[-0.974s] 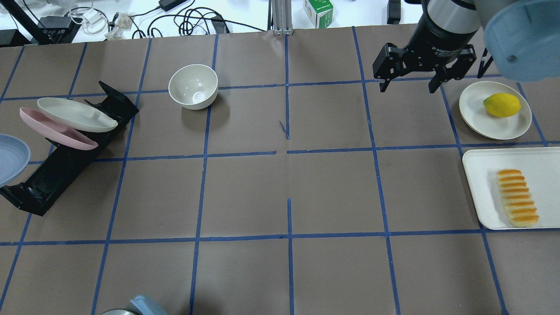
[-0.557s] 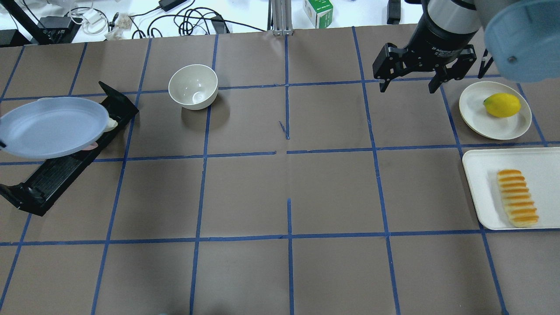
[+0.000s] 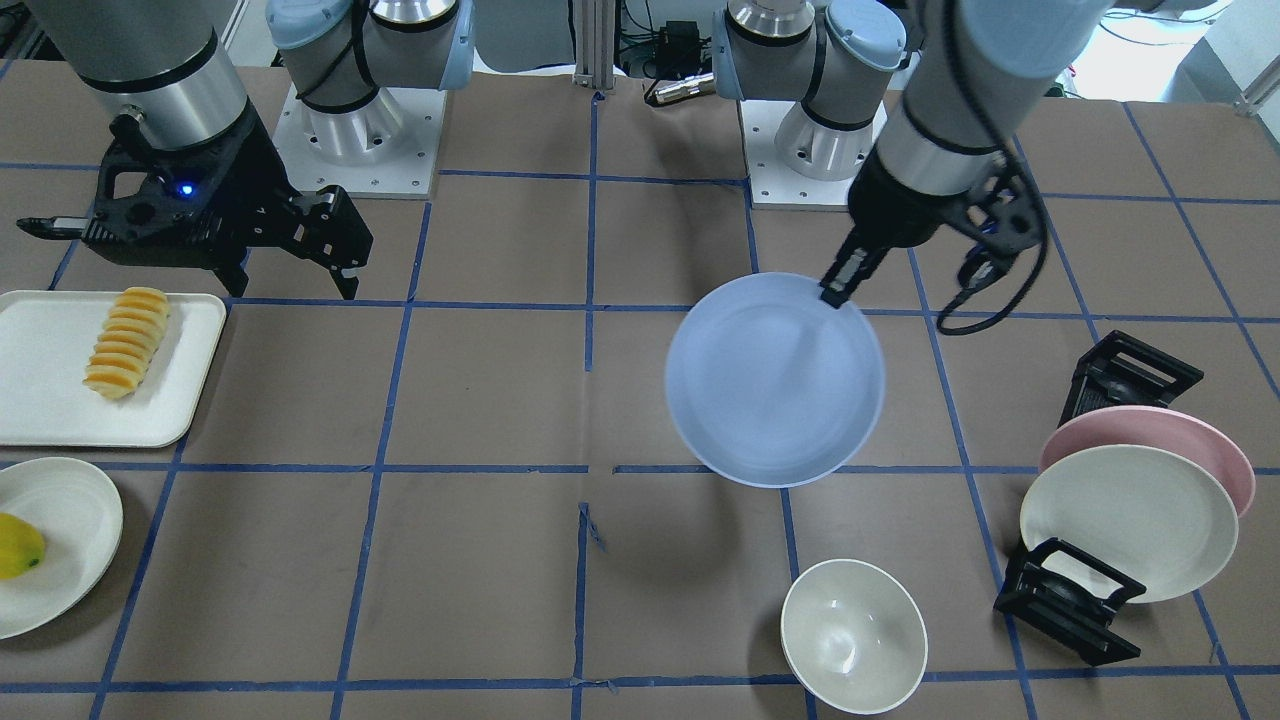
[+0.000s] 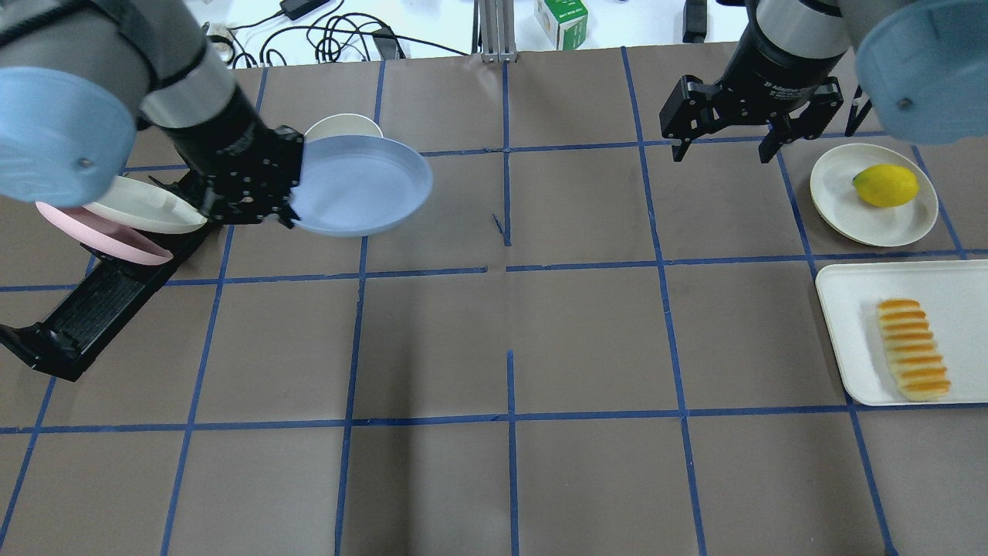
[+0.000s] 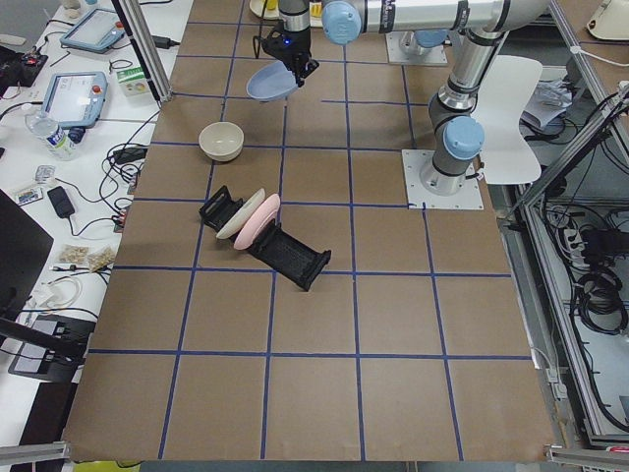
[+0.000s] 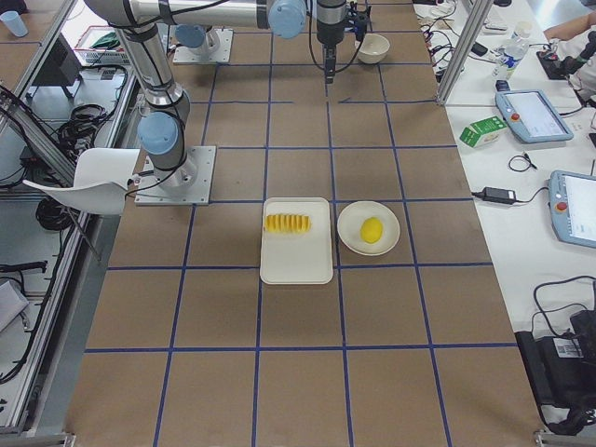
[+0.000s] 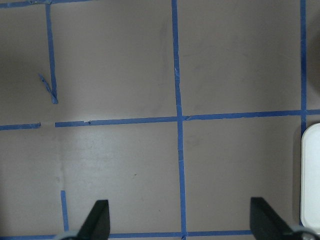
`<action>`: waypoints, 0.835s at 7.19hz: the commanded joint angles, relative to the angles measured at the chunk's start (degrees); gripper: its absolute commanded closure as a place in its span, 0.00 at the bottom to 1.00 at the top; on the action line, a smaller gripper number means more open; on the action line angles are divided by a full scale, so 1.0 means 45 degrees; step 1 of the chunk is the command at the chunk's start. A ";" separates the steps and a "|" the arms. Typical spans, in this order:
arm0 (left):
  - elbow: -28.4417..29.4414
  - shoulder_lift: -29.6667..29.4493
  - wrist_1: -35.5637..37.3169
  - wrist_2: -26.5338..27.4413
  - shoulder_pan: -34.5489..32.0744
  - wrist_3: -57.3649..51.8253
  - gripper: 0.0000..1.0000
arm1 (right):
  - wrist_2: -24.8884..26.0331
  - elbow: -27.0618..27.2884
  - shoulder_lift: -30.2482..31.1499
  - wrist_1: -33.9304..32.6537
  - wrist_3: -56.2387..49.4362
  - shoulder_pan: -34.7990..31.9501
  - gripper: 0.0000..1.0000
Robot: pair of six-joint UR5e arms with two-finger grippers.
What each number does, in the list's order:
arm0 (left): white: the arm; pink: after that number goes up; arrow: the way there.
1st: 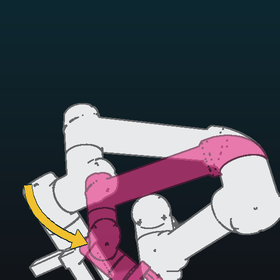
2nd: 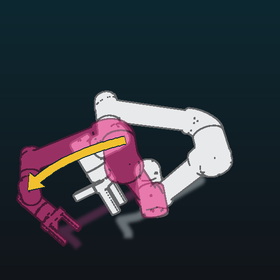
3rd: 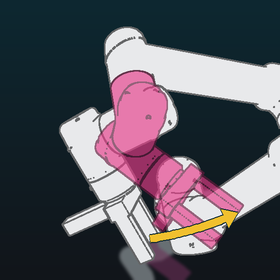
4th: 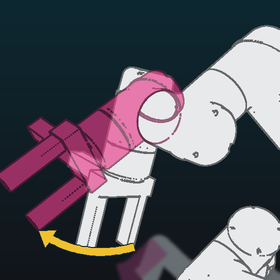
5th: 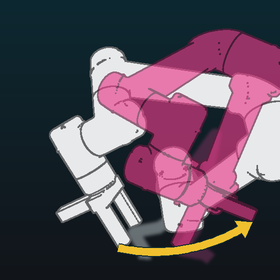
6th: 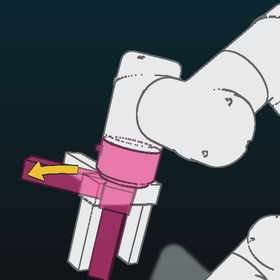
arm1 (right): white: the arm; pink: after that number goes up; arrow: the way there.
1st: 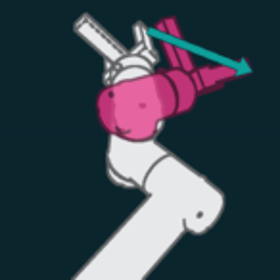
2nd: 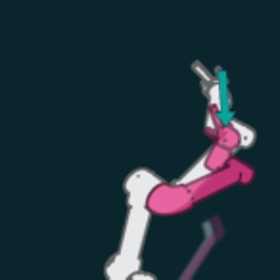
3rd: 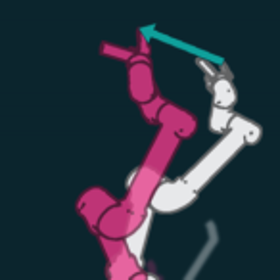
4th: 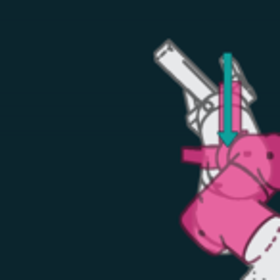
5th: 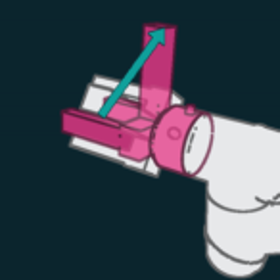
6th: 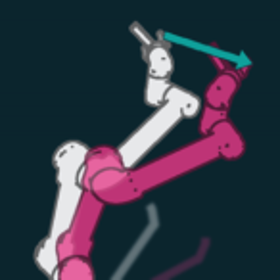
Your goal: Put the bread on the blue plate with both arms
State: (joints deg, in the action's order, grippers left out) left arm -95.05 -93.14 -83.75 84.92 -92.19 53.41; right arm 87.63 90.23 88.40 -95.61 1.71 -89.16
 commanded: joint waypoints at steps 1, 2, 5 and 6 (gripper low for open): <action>-0.1451 -0.1192 0.2957 -0.1312 -0.1500 0.0144 1.00 | 0.0019 0.0046 -0.0035 0.0113 -0.0087 0.0087 0.00; -0.2114 -0.1797 0.4745 -0.1100 -0.2570 0.0414 1.00 | 0.0096 0.0162 -0.0016 0.0094 -0.0126 0.0106 0.00; -0.3409 -0.3032 0.7770 -0.0493 -0.3069 0.0596 1.00 | 0.0975 0.0222 -0.0015 0.0172 -0.0536 0.0282 0.00; -0.3507 -0.3207 0.7771 -0.0627 -0.3107 0.0825 1.00 | 0.0975 0.0222 -0.0035 -0.0060 -0.0730 0.0533 0.00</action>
State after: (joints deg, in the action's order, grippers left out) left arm -110.04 -106.38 -50.03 82.33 -105.90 56.64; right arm 91.80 91.17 88.33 -95.15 -0.77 -87.76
